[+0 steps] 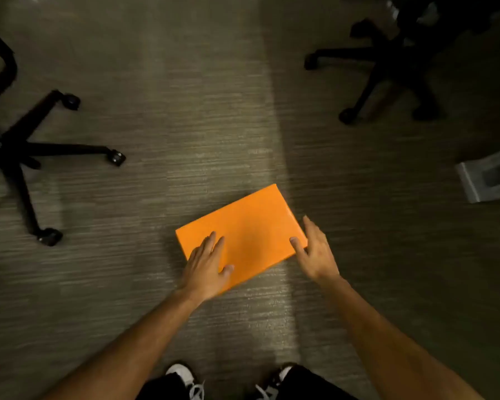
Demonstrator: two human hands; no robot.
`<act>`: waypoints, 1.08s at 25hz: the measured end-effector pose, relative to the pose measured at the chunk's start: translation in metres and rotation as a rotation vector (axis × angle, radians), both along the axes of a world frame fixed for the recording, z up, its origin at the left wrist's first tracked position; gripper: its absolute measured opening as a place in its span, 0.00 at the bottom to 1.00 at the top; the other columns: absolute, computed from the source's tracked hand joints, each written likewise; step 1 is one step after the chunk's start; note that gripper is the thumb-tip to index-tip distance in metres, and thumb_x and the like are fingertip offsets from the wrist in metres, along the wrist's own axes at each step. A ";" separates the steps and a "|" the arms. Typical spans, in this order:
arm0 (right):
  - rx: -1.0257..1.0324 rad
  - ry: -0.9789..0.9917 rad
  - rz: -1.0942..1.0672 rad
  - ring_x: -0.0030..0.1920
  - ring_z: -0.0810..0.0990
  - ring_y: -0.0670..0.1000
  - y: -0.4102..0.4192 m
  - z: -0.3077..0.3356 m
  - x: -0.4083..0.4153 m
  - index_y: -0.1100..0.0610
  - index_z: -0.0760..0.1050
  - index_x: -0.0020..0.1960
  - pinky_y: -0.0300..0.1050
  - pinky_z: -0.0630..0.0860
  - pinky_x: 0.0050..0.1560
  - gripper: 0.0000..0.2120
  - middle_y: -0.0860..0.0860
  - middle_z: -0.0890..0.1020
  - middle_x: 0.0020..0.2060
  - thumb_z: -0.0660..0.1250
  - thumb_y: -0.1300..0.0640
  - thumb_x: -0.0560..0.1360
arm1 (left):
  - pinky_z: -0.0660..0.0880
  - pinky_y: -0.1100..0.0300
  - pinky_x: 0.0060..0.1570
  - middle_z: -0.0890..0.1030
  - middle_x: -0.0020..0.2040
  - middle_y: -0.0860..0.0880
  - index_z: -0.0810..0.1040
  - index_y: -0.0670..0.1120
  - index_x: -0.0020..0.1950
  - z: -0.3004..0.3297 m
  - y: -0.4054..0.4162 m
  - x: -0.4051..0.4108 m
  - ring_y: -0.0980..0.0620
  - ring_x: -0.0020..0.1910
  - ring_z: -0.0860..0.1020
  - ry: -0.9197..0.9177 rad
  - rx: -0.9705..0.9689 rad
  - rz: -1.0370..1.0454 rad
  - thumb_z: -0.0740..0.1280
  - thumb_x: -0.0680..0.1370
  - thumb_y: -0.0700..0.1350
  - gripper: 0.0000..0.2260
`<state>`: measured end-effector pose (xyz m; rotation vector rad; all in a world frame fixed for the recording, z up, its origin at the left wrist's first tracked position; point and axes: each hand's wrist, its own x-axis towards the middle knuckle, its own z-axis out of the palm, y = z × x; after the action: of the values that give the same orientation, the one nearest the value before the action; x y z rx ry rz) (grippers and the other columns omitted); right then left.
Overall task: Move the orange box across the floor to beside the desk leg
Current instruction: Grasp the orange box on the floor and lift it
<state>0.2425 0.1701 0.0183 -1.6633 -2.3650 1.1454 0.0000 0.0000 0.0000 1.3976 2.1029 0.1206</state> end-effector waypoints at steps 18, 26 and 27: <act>0.086 -0.127 -0.231 0.67 0.70 0.65 0.031 -0.209 -0.032 0.54 0.59 0.79 0.61 0.68 0.67 0.36 0.60 0.71 0.71 0.67 0.43 0.77 | 0.51 0.34 0.73 0.40 0.82 0.45 0.41 0.49 0.81 -0.217 0.000 -0.054 0.43 0.79 0.38 0.317 0.148 -0.094 0.45 0.79 0.70 0.38; -0.225 -0.319 -0.245 0.66 0.76 0.63 -0.013 -0.199 -0.015 0.51 0.60 0.76 0.58 0.73 0.65 0.46 0.60 0.77 0.67 0.79 0.42 0.66 | 0.68 0.34 0.61 0.55 0.78 0.38 0.35 0.52 0.79 -0.200 -0.030 -0.051 0.33 0.71 0.62 0.011 -0.060 0.734 0.64 0.60 0.81 0.63; -0.255 -0.353 -0.217 0.65 0.76 0.63 -0.013 -0.198 -0.014 0.49 0.58 0.77 0.60 0.75 0.64 0.48 0.60 0.76 0.67 0.80 0.43 0.65 | 0.71 0.37 0.58 0.60 0.74 0.39 0.36 0.52 0.80 -0.200 -0.026 -0.056 0.34 0.67 0.65 0.016 -0.033 0.709 0.66 0.59 0.80 0.63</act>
<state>0.2282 0.1571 -0.1800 -2.3153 -2.2106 1.2439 -0.0560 -0.0264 -0.2005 0.5771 2.5054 0.3520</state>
